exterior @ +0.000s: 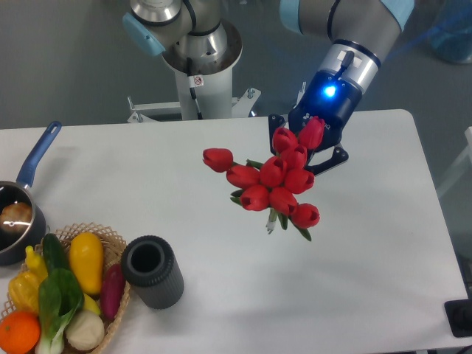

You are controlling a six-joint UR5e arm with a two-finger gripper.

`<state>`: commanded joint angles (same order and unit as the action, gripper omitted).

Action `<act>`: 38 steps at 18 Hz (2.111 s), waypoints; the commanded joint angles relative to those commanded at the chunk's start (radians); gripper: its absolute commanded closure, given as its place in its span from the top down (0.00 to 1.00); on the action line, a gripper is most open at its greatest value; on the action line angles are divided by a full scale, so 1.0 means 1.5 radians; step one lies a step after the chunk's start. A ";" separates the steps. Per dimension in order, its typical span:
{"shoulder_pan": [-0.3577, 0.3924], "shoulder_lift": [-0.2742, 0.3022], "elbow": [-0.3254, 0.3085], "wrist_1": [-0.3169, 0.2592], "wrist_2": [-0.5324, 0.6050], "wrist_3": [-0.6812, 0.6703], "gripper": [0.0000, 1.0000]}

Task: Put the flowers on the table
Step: 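Carry the red tulip bunch with the gripper toward the table center, then lower the held tulips down onto the table surface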

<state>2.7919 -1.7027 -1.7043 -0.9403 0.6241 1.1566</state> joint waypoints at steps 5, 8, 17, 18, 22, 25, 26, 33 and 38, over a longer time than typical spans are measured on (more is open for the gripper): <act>-0.007 0.011 0.001 0.000 0.097 0.001 0.14; -0.008 0.011 -0.002 -0.001 0.121 0.001 0.15; -0.041 0.030 -0.046 -0.020 0.279 0.038 0.19; -0.043 0.033 -0.045 -0.023 0.296 0.042 0.20; -0.065 0.029 -0.046 -0.025 0.349 0.046 0.23; -0.081 0.022 -0.047 -0.026 0.368 0.046 0.23; -0.089 0.018 -0.049 -0.026 0.382 0.046 0.23; -0.131 -0.018 -0.046 -0.035 0.443 0.046 0.23; -0.172 -0.043 -0.043 -0.047 0.545 0.049 0.23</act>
<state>2.5344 -1.7670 -1.7687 -1.0109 1.4416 1.2302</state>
